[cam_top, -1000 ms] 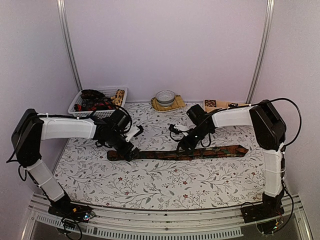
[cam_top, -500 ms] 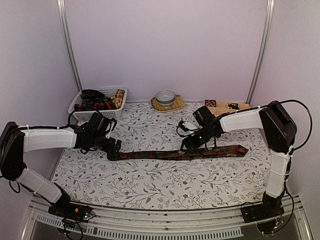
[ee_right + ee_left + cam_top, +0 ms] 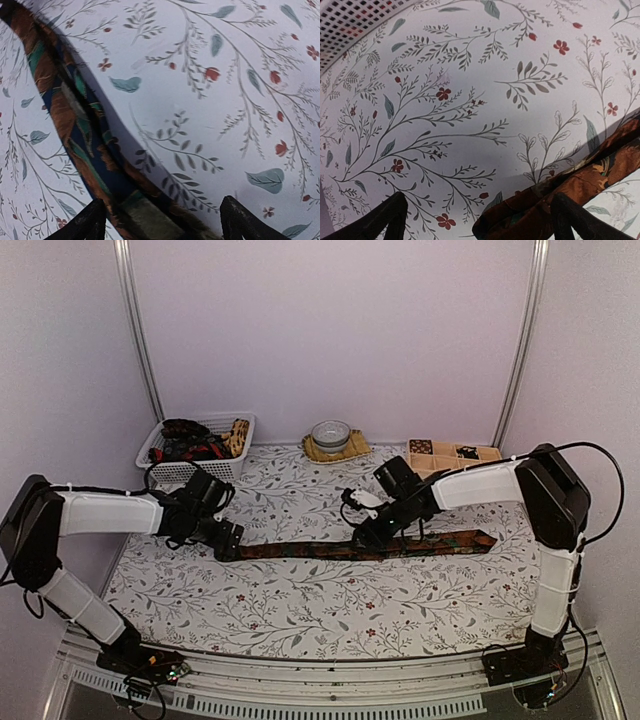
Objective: Roll the ties
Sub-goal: Smooth out the tie at the center of the board.
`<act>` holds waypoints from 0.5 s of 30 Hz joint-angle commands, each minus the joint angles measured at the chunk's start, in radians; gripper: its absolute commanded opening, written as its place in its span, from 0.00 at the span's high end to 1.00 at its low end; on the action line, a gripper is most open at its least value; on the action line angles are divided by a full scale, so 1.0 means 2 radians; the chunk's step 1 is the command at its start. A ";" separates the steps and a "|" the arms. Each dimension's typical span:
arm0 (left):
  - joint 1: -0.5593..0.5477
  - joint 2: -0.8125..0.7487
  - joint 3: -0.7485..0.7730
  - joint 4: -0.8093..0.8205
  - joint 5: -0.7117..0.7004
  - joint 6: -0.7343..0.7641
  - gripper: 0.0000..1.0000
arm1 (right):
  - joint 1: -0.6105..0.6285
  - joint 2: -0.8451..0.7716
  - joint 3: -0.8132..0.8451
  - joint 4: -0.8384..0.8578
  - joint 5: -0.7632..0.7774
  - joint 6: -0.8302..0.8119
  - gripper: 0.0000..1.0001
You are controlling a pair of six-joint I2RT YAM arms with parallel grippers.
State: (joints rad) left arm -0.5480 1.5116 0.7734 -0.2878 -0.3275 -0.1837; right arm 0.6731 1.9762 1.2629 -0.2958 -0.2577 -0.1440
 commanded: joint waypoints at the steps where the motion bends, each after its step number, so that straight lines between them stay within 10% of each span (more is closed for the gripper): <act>1: 0.001 -0.037 0.032 0.015 0.036 0.028 0.00 | 0.040 -0.042 0.036 0.005 -0.046 -0.081 0.21; 15: 0.047 -0.080 0.052 -0.030 0.090 0.039 0.00 | 0.099 0.157 0.249 -0.066 -0.071 -0.165 0.18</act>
State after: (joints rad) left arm -0.4816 1.4174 0.8856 -0.3382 -0.2317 -0.1062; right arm 0.8536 2.1429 1.7035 -0.3389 -0.3756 -0.4286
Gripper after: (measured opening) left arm 0.999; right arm 0.817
